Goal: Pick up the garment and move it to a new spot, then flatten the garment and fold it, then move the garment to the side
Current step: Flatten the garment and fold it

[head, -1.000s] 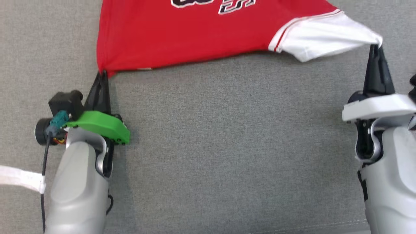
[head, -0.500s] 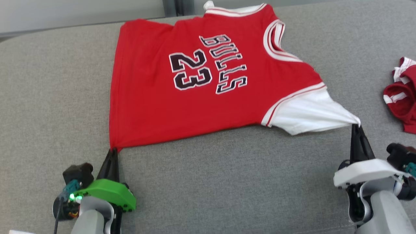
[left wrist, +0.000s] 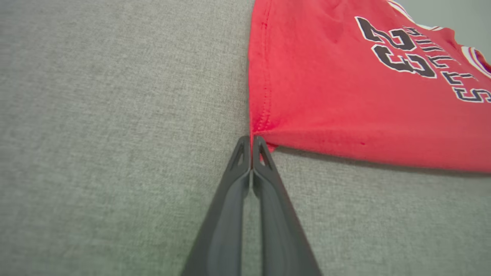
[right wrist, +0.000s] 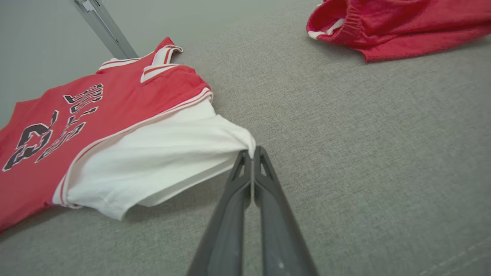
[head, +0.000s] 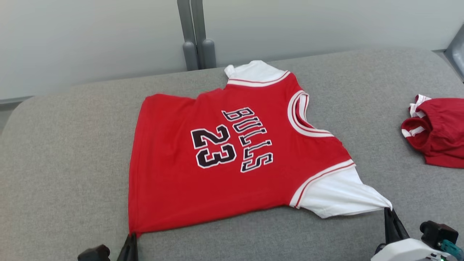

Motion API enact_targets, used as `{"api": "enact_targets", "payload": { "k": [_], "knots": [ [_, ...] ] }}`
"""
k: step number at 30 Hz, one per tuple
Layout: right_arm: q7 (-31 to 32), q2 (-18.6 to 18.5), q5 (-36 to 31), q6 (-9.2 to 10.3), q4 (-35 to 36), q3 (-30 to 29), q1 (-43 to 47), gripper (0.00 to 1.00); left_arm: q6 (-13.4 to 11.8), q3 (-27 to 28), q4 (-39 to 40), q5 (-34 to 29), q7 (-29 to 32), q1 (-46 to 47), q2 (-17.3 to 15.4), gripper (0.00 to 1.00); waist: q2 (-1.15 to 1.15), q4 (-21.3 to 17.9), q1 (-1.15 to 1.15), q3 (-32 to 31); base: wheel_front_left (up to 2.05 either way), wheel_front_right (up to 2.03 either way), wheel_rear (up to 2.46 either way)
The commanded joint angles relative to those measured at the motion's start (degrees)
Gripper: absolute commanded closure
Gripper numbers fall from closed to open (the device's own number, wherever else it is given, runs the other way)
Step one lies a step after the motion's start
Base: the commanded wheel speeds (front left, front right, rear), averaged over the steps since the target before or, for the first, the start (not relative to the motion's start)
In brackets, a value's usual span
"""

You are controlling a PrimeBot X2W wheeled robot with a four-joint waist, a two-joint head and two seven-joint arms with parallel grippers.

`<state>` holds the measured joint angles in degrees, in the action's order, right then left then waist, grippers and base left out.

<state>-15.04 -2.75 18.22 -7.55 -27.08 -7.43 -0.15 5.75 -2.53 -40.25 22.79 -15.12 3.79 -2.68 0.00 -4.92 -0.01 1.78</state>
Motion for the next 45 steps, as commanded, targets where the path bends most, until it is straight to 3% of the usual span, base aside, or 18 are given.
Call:
{"api": "enact_targets", "payload": {
  "k": [1,13,23,29,45],
  "knots": [
    [-0.2,-0.4,0.9,0.13,0.0,-0.8,1.6,1.0,-0.5,-0.3,0.3,0.7,0.0,-1.7,-0.4,1.0,0.0,-0.7,0.01,-2.6,0.0,0.0,0.0],
    [-0.2,-0.6,3.0,0.12,3.0,0.4,4.3,1.0,-0.8,-3.3,5.6,-0.2,0.0,-4.8,-0.4,1.0,0.0,0.3,0.01,-3.6,0.0,0.0,0.0],
    [-0.2,-0.5,2.1,0.11,3.4,2.4,-6.4,1.0,-0.4,-5.1,10.5,-0.6,0.0,2.7,-0.4,1.0,0.0,1.6,0.01,0.3,0.0,0.0,0.0],
    [-0.2,-0.9,-0.4,0.11,1.3,2.5,-15.5,1.0,-1.8,-5.7,11.4,0.1,0.0,9.2,-0.4,1.0,0.0,2.8,0.01,4.4,0.0,0.0,0.0],
    [-0.2,-2.4,-7.5,0.11,-5.0,-1.8,-33.4,1.0,-3.1,-5.9,7.5,-1.6,0.0,22.8,-0.4,1.0,0.0,5.3,0.01,15.1,0.0,0.0,0.0]
  ]
}}
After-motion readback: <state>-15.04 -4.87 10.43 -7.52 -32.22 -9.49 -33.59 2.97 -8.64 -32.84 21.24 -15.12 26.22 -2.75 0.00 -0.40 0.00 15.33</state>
